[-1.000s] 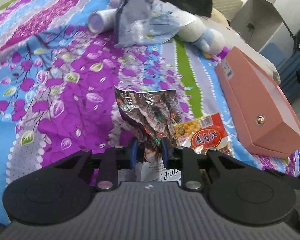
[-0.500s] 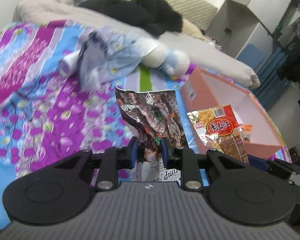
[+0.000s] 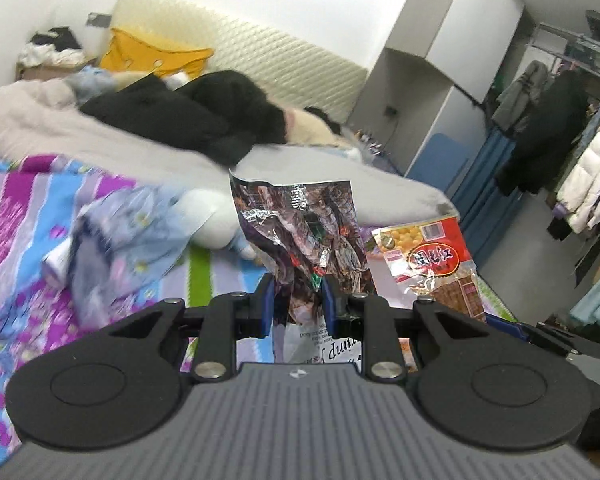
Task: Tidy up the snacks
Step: 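Carry both held snacks over the pink box with both grippers, then open both grippers to drop both snacks into the pink box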
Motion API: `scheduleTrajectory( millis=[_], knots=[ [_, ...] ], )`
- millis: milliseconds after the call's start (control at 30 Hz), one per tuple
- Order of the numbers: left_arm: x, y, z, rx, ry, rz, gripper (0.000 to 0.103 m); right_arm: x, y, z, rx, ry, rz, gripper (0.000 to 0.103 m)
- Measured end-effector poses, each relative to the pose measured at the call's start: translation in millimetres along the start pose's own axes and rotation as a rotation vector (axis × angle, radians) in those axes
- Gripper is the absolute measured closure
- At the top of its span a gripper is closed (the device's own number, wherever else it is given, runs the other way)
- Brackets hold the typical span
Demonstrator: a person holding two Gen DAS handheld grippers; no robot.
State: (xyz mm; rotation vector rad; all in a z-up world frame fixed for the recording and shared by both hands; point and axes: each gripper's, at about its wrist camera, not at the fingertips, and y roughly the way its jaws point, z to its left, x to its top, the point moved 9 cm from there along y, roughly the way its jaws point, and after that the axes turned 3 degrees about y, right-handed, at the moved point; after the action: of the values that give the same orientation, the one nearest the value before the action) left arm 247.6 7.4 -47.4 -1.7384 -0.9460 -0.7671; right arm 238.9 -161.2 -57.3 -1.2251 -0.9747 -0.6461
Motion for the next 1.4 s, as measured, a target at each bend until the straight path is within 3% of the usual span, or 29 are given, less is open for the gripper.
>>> scheduleTrajectory(
  millis=[167, 333, 833, 1033, 1200, 1267, 1333, 1400],
  knots=[
    [28.1, 23.8, -33.7, -0.038, 0.026, -0.004, 0.075, 21.1, 3.6, -33.8, -0.048, 0.023, -0.035, 0.043],
    [33.4, 66.1, -60.2, -0.064, 0.04, 0.038, 0.075, 24.3, 23.7, -74.2, -0.098, 0.064, -0.021, 0.043],
    [-8.0, 233.3, -86.2, -0.078, 0.082, 0.256, 0.074, -26.7, 122.7, -157.4, -0.151, 0.176, 0.148, 0.043],
    [-29.9, 270.6, -77.2, -0.051, 0.092, 0.323, 0.074, -49.5, 153.3, -169.3, -0.132, 0.2, 0.216, 0.042],
    [-37.4, 273.5, -74.3, -0.043, 0.126, 0.341, 0.074, -61.4, 161.4, -171.8, -0.131, 0.219, 0.255, 0.04],
    [-36.5, 269.6, -73.5, -0.035, 0.131, 0.346, 0.063, -62.0, 159.0, -174.2, -0.138, 0.242, 0.256, 0.033],
    [-32.1, 263.8, -71.9, -0.011, 0.132, 0.339, 0.028, -59.8, 153.9, -177.4, -0.14, 0.259, 0.246, 0.024],
    [-23.4, 249.9, -73.2, 0.023, 0.153, 0.315, 0.026, -55.4, 146.9, -176.6, -0.142, 0.254, 0.229, 0.024]
  ],
)
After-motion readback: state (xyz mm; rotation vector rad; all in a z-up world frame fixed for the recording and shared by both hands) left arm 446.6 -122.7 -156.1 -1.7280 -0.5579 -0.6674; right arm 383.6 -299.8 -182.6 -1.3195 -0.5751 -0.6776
